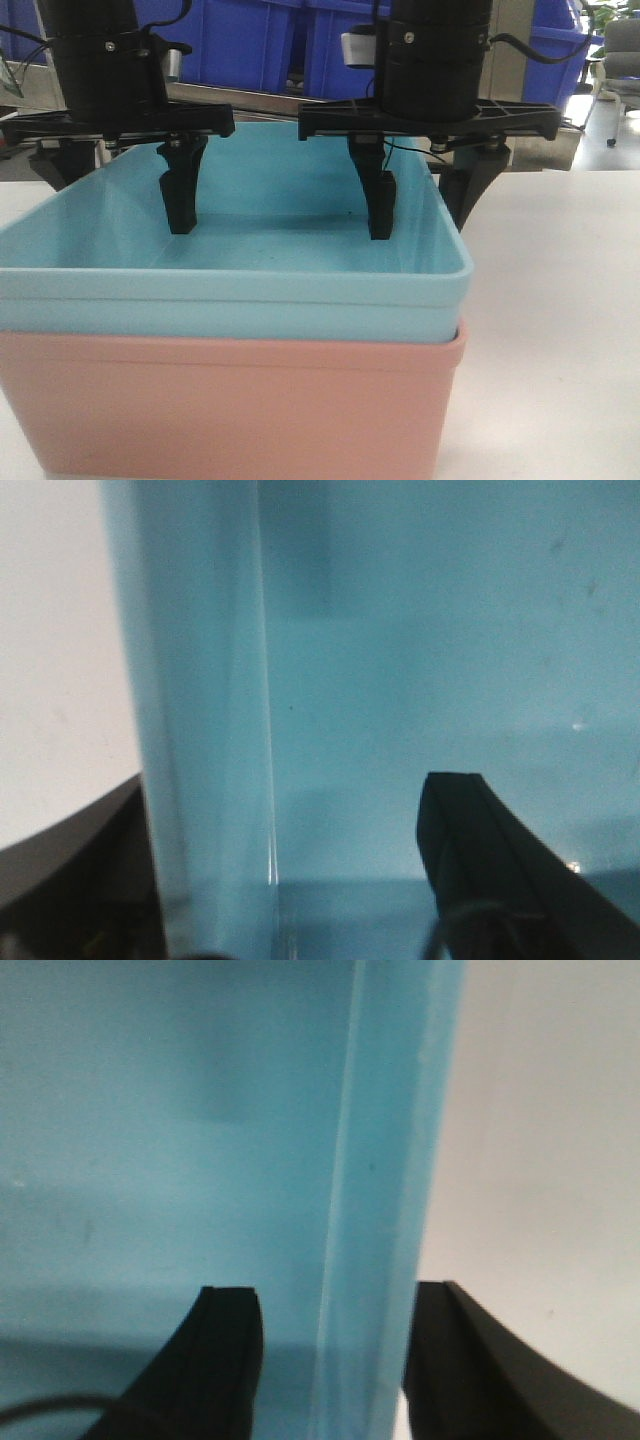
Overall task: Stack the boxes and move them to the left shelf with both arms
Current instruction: 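Lower both grippers onto opposite walls of the stacked boxes and grip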
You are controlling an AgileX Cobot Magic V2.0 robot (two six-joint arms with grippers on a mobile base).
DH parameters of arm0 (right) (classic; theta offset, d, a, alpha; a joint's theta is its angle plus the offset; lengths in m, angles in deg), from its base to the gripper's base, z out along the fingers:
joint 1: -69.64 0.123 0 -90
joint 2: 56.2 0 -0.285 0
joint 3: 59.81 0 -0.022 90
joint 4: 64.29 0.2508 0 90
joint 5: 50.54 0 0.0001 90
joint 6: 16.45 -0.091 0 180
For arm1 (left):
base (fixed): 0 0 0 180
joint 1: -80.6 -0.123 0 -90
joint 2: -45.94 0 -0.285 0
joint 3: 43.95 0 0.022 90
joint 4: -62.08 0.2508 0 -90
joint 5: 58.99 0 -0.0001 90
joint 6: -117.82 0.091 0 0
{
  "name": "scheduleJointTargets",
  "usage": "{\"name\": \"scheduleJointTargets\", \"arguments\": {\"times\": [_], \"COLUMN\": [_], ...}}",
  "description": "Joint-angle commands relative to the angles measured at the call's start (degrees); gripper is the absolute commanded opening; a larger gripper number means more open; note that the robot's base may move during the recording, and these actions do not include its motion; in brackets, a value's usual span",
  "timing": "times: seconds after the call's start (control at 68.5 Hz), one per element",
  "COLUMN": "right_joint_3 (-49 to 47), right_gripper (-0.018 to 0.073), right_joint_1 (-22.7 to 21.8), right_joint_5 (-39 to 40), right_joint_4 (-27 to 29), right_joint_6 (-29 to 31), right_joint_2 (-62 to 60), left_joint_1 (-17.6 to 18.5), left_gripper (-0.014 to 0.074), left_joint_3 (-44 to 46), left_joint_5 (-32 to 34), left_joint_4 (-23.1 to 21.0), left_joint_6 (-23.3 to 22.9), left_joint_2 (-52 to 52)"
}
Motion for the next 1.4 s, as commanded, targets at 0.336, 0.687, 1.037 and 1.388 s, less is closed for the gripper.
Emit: {"name": "scheduleJointTargets", "arguments": {"times": [0.336, 0.687, 1.037, 1.388], "right_joint_3": [-1.8, -1.8, -1.8, -1.8], "right_gripper": [0.0407, 0.0233, 0.0029, 0.0029], "right_joint_1": [0.1, 0.1, 0.1, 0.1], "right_joint_5": [0.5, 0.4, 0.2, 0.2], "right_joint_4": [0.7, 0.7, 0.6, 0.7], "right_joint_6": [-0.1, -0.1, -0.1, -0.1], "right_joint_2": [-2.2, -2.2, -2.2, -2.2], "left_joint_1": [0.5, 0.5, 0.5, 0.5], "left_gripper": [0.0352, 0.0128, -0.0003, -0.0003], "left_joint_3": [1.8, 1.8, 1.8, 1.8], "left_joint_5": [-1.3, -1.8, -2.7, -3.1], "left_joint_4": [0.9, 0.9, 0.9, -0.8], "left_joint_6": [-0.8, -0.8, -0.8, -0.8], "left_joint_2": [2.2, 2.2, 2.2, 2.2]}}
